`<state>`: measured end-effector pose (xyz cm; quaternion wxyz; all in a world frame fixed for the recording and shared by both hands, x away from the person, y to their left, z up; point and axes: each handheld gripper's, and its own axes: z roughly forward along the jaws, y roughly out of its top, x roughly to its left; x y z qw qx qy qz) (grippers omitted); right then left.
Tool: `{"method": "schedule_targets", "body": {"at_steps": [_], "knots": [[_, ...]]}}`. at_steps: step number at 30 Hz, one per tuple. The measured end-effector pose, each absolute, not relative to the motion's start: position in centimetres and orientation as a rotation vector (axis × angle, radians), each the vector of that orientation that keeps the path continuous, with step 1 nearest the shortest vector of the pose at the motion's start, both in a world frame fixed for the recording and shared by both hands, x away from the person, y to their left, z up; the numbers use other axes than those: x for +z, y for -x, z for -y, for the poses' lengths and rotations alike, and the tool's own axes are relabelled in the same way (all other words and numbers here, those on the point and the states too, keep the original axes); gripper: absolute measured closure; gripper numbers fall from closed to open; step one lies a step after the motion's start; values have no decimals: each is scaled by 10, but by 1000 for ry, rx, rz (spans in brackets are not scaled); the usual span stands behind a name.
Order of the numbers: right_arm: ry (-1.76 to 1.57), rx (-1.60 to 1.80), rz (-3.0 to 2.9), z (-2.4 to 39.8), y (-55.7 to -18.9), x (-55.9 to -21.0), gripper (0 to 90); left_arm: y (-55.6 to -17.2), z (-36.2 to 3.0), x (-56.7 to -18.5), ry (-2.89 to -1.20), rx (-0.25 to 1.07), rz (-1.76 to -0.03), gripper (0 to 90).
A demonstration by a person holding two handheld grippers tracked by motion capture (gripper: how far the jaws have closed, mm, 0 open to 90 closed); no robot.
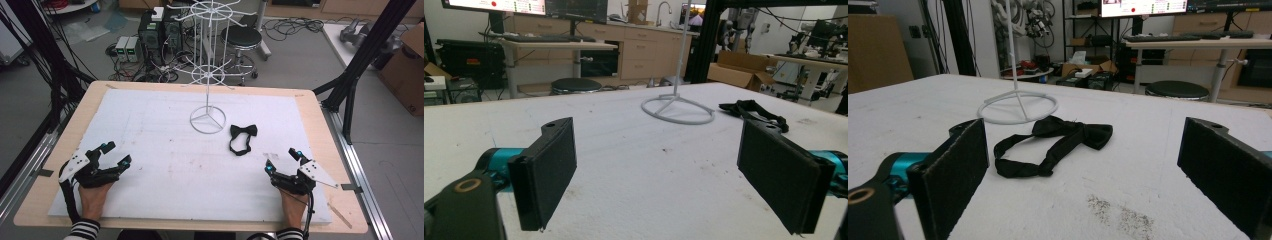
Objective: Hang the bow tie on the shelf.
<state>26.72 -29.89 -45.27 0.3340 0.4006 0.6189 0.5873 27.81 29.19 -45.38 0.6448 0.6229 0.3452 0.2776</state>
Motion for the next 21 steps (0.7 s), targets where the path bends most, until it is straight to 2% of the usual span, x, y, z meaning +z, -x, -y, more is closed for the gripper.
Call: {"method": "schedule_targets", "body": {"at_steps": [21], "knots": [[-1056, 1518, -1611, 298, -267, -452, 52, -278, -292, -454, -1423, 634, -789, 163]]}}
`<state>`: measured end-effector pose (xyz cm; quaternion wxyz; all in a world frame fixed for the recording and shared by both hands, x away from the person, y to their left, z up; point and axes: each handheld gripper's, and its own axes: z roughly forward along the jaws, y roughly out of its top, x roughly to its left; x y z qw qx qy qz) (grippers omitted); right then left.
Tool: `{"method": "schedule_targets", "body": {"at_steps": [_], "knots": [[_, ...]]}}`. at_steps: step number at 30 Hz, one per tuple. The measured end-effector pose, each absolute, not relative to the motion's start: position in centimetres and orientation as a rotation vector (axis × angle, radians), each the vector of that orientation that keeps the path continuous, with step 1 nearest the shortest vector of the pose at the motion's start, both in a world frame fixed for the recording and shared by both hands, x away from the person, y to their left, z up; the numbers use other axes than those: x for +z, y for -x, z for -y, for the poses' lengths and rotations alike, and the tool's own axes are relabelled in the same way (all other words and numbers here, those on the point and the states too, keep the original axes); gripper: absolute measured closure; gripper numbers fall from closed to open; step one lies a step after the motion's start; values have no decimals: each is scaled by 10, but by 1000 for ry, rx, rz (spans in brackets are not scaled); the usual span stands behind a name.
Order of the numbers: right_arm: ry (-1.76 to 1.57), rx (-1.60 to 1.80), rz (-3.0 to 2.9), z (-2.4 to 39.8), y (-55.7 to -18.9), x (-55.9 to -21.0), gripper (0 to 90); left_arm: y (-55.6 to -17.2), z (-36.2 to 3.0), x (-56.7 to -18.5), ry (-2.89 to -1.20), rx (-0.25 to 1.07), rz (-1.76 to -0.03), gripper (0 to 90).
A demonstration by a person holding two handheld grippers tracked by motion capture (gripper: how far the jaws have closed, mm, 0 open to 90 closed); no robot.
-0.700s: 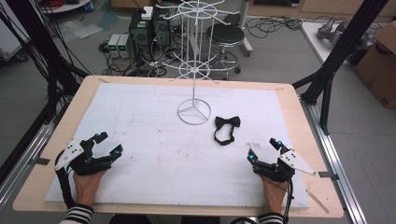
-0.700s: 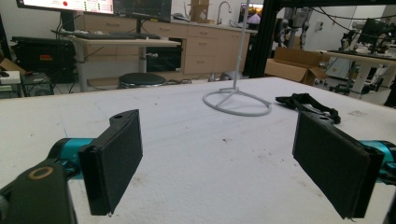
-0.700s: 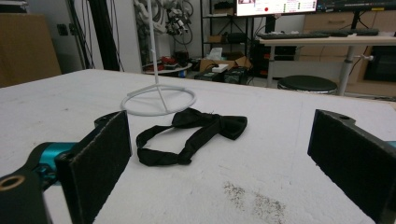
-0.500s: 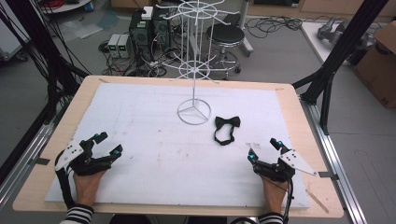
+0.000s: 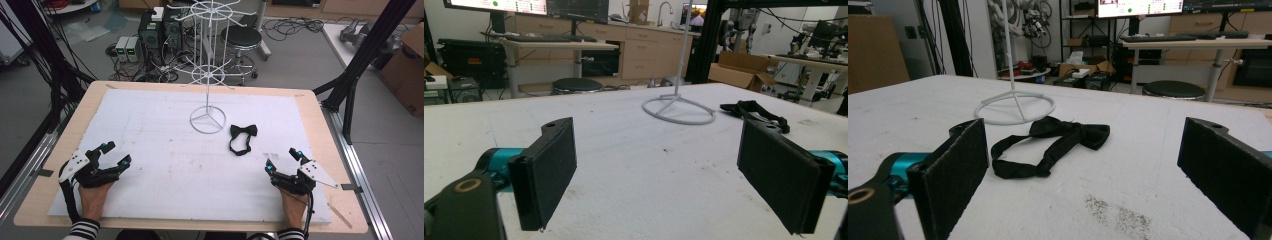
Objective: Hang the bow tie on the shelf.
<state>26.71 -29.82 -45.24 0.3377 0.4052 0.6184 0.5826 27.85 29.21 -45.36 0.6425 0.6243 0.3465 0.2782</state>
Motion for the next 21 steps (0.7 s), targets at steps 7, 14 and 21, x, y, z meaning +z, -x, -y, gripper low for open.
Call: {"method": "schedule_targets", "body": {"at_steps": [7, 14, 21], "knots": [[-1066, 1501, -1615, 297, -267, -452, 52, -278, -292, -454, -1422, 634, -787, 164], [-1102, 1438, -1640, 295, -273, -448, 53, -278, -292, -454, -1423, 633, -788, 163], [-1137, 1440, -1680, 289, -285, -428, 53, -279, -292, -454, -1423, 633, -788, 164]]}}
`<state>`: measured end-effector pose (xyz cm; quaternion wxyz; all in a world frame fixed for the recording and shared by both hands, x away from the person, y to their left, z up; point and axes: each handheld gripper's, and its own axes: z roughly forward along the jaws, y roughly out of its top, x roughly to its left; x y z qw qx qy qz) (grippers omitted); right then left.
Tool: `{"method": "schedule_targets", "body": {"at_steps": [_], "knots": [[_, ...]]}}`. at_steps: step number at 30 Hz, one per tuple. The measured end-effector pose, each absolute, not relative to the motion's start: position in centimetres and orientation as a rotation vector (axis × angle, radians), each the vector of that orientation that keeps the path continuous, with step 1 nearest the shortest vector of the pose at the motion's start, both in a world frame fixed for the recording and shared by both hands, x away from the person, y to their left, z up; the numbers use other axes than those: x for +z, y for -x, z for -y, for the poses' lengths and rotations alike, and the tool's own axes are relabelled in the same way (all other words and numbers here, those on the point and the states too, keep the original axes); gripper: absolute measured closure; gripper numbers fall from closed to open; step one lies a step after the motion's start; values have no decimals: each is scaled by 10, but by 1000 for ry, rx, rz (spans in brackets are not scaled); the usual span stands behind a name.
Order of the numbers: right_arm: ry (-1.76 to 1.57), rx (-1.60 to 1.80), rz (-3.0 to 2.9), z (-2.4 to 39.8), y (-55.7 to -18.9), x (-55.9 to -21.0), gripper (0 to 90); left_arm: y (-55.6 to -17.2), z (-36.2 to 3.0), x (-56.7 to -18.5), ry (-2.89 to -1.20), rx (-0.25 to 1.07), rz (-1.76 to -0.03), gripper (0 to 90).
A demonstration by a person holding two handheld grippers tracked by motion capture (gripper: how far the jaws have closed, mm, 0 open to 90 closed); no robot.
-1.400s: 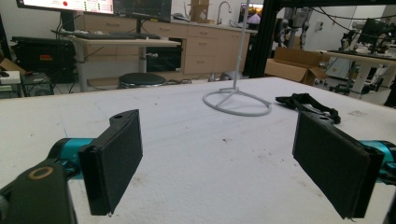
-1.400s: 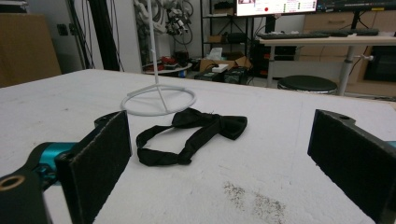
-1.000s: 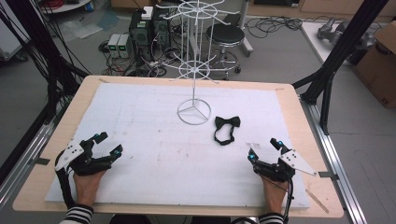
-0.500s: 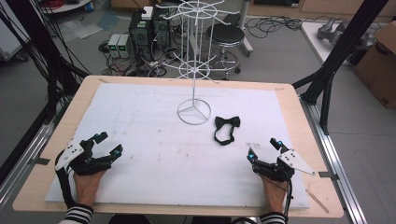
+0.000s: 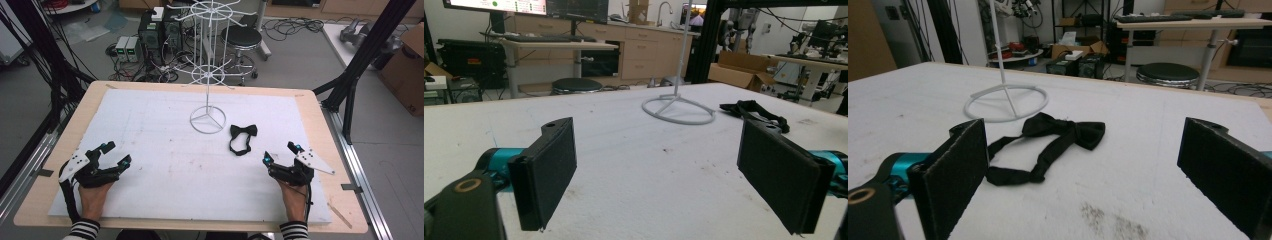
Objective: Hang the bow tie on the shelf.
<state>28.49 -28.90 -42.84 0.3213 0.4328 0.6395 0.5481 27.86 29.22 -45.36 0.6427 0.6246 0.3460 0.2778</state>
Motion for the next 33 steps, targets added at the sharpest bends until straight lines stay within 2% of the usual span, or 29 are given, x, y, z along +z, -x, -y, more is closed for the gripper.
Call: {"method": "schedule_targets", "body": {"at_steps": [8, 25, 28, 30, 33], "knots": [[-1241, 1385, -1826, 281, -320, -402, 53, -278, -292, -453, -1423, 634, -790, 163], [-1199, 1133, -2159, 252, -386, -377, 53, -278, -292, -454, -1421, 638, -789, 163], [-1244, 1178, -2171, 252, -398, -379, 54, -278, -292, -454, -1422, 639, -789, 163], [-1288, 1220, -2187, 253, -403, -384, 112, -278, -292, -454, -1422, 639, -789, 163], [-1314, 1198, -2229, 253, -408, -389, 146, -278, -292, -454, -1425, 640, -787, 163]]}}
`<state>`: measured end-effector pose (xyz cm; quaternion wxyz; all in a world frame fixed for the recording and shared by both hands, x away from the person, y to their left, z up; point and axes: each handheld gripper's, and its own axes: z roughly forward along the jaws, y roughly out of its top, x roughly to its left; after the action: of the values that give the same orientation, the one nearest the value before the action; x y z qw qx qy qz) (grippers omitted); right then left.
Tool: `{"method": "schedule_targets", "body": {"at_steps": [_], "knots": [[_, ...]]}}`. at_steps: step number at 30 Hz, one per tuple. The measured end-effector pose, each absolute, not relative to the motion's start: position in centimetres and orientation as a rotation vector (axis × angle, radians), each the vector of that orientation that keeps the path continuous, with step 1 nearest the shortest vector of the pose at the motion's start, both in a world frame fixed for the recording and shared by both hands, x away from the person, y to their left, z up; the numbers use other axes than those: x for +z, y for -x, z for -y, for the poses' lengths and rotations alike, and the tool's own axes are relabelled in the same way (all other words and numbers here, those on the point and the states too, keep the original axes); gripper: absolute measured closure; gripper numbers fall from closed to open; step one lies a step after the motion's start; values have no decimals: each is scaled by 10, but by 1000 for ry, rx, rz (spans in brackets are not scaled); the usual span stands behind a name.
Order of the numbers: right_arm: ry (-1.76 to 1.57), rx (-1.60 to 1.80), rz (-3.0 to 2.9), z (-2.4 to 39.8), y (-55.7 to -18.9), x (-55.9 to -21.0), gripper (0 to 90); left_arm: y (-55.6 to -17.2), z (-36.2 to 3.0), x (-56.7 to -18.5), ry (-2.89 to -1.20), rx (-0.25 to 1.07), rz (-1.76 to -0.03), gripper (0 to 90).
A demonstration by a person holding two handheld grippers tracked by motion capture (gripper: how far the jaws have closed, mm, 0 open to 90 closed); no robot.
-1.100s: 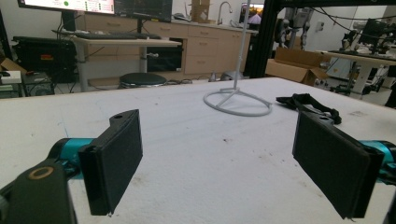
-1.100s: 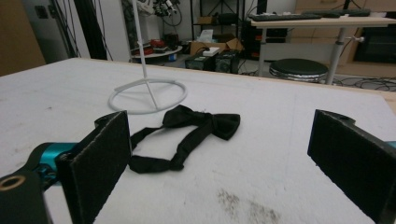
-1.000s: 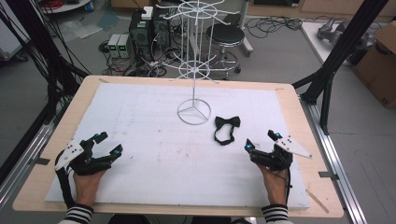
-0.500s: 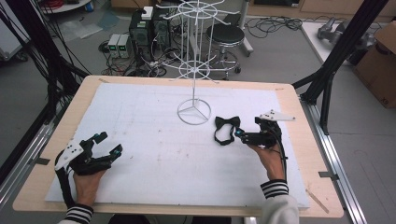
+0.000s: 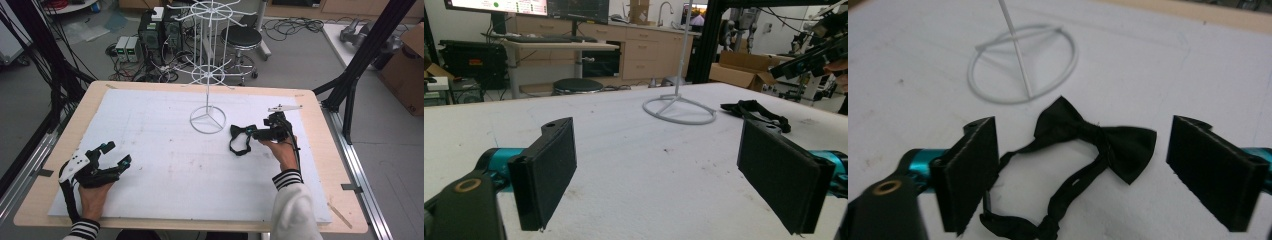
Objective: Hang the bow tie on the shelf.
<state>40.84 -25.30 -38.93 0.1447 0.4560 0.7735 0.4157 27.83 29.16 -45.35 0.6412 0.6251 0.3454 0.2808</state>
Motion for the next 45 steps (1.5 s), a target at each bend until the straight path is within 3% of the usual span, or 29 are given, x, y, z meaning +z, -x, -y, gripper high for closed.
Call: {"method": "schedule_targets", "body": {"at_steps": [7, 12, 17, 37, 45], "knots": [[-1367, 1145, -2266, 246, -421, -399, 172, -278, -291, -454, -1425, 643, -788, 164], [-1378, 1085, -2297, 240, -428, -401, 234, -278, -291, -454, -1426, 642, -789, 163], [-1409, 1010, -2315, 233, -434, -405, 383, -278, -291, -454, -1423, 643, -789, 163], [-1458, 780, -2370, 224, -439, -421, 556, -278, -291, -454, -1422, 640, -789, 163], [-1514, 761, -2350, 225, -440, -423, 728, -278, -292, -454, -1419, 638, -791, 163]]}}
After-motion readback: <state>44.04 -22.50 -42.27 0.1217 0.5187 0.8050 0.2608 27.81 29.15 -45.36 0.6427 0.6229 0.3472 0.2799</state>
